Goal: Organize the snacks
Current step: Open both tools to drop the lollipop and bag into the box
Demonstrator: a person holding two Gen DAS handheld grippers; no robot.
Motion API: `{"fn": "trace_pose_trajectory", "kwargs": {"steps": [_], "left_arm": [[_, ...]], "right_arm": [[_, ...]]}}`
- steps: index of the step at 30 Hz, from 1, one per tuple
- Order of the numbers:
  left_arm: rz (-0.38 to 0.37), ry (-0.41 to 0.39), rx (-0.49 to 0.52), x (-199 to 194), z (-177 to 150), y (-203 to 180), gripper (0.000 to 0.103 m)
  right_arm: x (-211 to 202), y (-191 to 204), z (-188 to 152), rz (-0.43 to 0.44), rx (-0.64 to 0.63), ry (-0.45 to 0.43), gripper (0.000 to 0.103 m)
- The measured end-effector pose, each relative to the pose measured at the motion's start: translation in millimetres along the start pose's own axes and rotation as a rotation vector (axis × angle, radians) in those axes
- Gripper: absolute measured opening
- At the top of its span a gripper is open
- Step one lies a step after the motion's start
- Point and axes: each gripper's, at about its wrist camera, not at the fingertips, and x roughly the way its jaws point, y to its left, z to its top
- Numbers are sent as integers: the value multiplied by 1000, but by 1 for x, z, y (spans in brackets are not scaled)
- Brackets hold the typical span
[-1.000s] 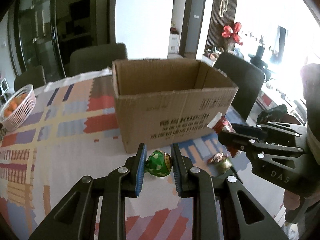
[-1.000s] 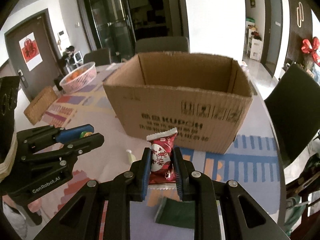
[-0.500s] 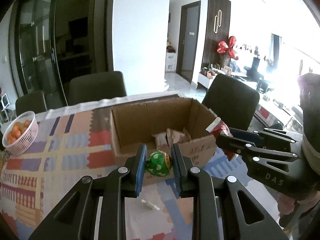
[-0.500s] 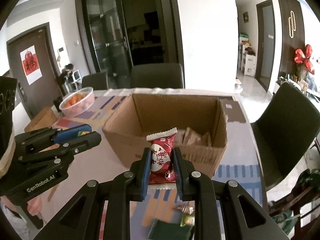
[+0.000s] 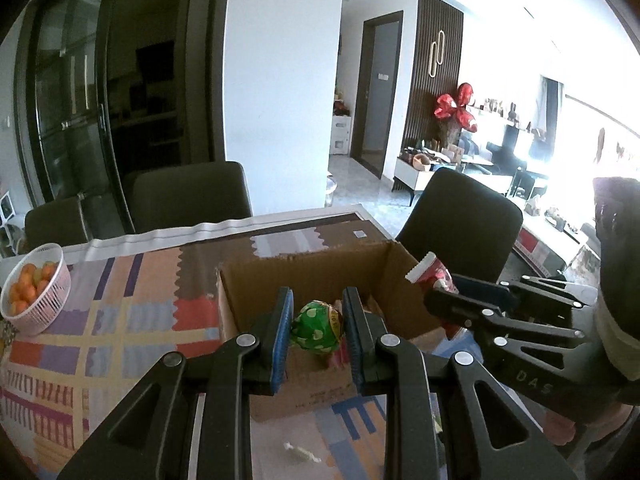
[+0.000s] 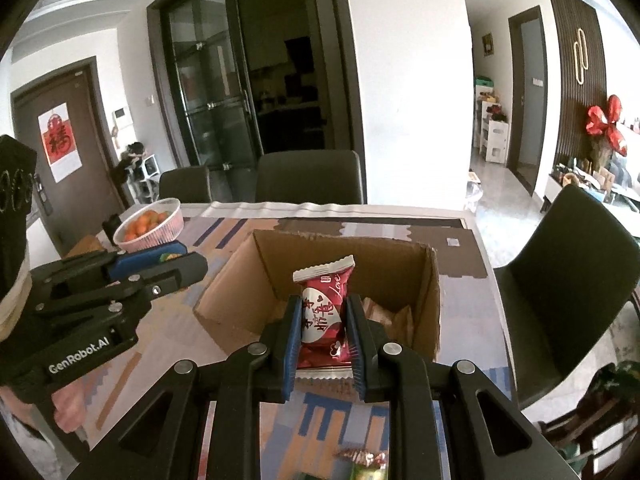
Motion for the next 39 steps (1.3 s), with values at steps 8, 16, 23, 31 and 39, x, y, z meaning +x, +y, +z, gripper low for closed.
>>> {"fn": "trace_pose_trajectory", "kwargs": {"steps": [8, 16, 23, 31, 39], "left_arm": [[-15, 39, -11, 36, 13, 8, 26], [-13, 85, -16, 71, 15, 11, 26], [64, 89, -2, 71, 6, 10, 58], [127, 47, -23, 32, -3, 7, 66], [167, 31, -17, -7, -18, -4, 69]], "right_arm": [[31, -16, 11, -20, 10, 54, 23], [53, -27, 12, -39, 14, 103, 23], [64, -31, 10, -64, 35, 117, 45], [43, -27, 2, -77, 30, 81, 46], [12, -15, -7, -48, -6, 43, 46]]}}
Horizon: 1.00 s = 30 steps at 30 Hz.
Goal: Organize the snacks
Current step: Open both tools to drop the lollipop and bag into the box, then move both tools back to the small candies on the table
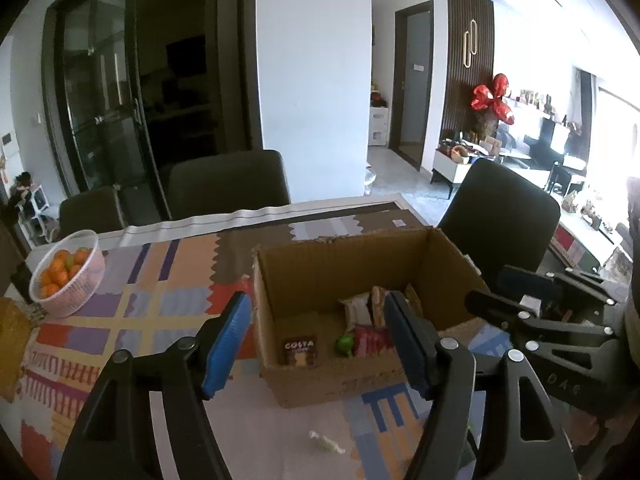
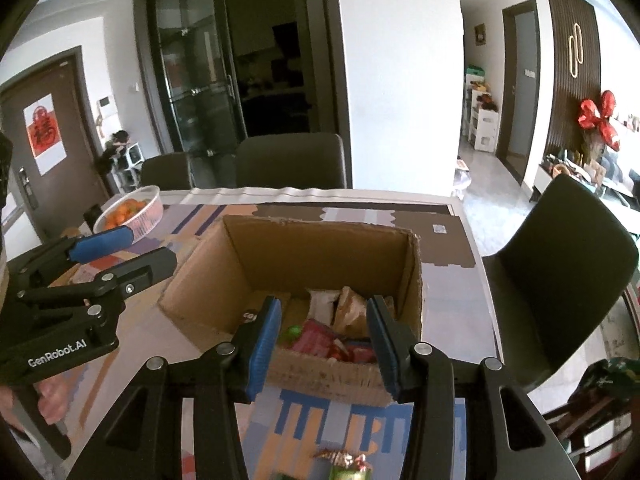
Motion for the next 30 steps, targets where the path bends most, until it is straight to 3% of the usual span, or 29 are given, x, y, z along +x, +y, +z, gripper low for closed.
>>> {"fn": "trace_pose_trajectory", "kwargs": {"steps": [12, 23, 30], "left_arm": [[26, 23, 33, -21, -34, -8, 70], [37, 125, 18, -12, -86, -12, 70], [0, 210, -56, 0, -116, -8, 70]], "right_arm": [[-23, 8, -26, -12, -54, -1, 46], [-14, 6, -66, -37, -90, 88, 46], [-3, 6, -93, -26, -98, 157, 46]]}}
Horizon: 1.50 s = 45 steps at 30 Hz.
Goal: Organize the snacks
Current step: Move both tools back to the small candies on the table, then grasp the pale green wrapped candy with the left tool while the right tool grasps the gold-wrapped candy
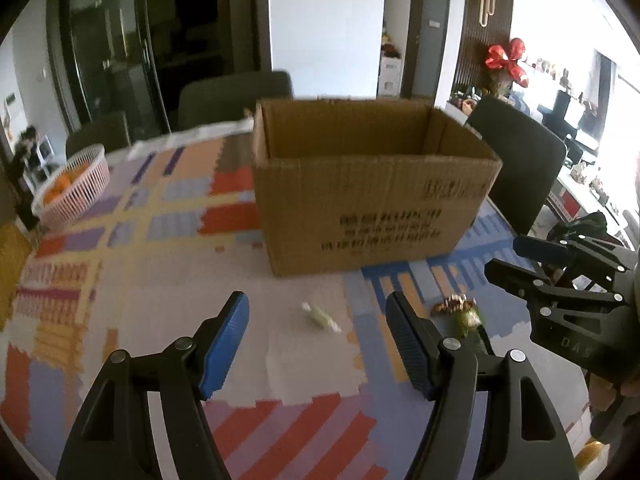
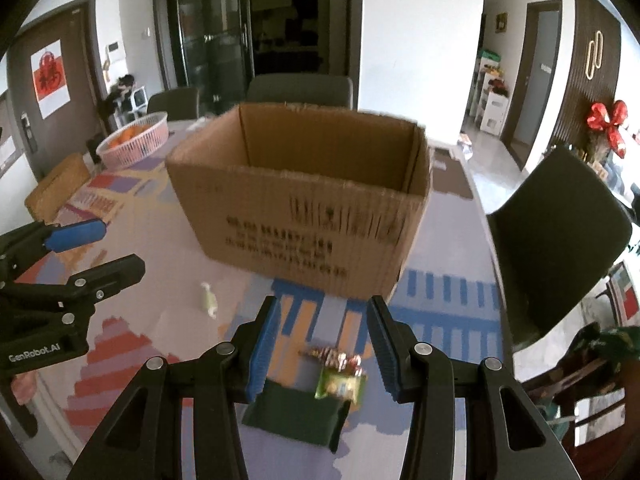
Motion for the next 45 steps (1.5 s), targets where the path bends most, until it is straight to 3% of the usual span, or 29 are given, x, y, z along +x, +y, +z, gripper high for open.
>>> {"fn": "trace_pose_trajectory", "kwargs": {"steps": [9, 31, 37, 45], "left_arm": [[8, 85, -23, 27, -23, 1, 70], [21, 193, -21, 104, -19, 6, 69], [14, 207, -26, 119, -16, 8, 66], [6, 221, -24, 133, -14, 7, 53]], "right_arm": [[25, 3, -27, 11, 4, 90, 46], [86, -1, -39, -14, -62, 228, 46], [98, -2, -37, -10, -56, 237, 46], [113, -2, -40, 4, -37, 261, 45]]}}
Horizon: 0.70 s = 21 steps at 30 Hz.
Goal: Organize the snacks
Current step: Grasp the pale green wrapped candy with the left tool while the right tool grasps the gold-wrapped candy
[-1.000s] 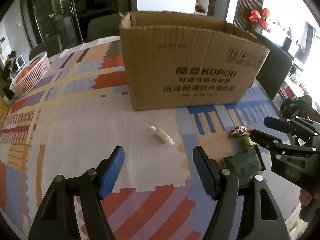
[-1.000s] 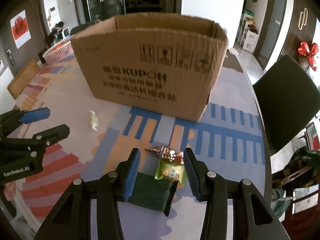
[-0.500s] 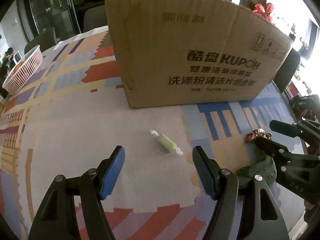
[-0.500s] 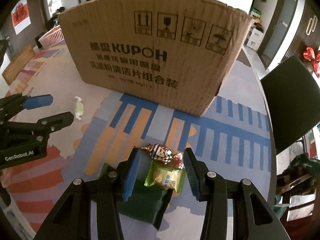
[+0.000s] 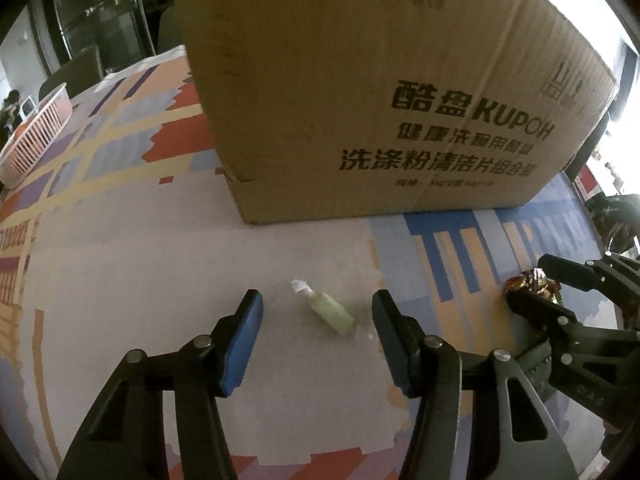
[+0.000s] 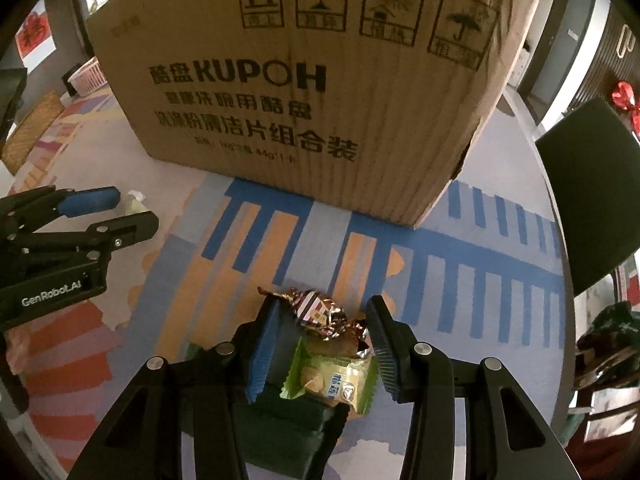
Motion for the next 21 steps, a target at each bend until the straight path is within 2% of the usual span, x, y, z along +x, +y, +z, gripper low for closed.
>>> {"fn": "trace_pose_trajectory", "kwargs": {"steps": [1, 3, 5, 6, 8, 9, 21], "left_arm": [[4, -1, 3, 2, 1, 1, 52], [8, -6, 10, 3, 2, 1, 42], [-4, -4, 11, 2, 3, 0, 34], [-11, -4, 14, 2, 3, 0, 27], [-26, -1, 22, 0, 2, -2, 19], [-31, 0, 22, 0, 2, -2, 15], [-86, -50, 22, -22, 0, -1, 13]], "right_arm": [[0, 1, 0, 0, -2, -2, 44], [0, 1, 0, 1, -4, -6, 37], [0, 0, -1, 7, -4, -6, 36], [1, 0, -2, 8, -3, -8, 31], [0, -1, -3, 18, 2, -11, 20], [0, -2, -3, 25, 6, -12, 20], [-22, -6, -2, 45, 24, -76, 19]]}}
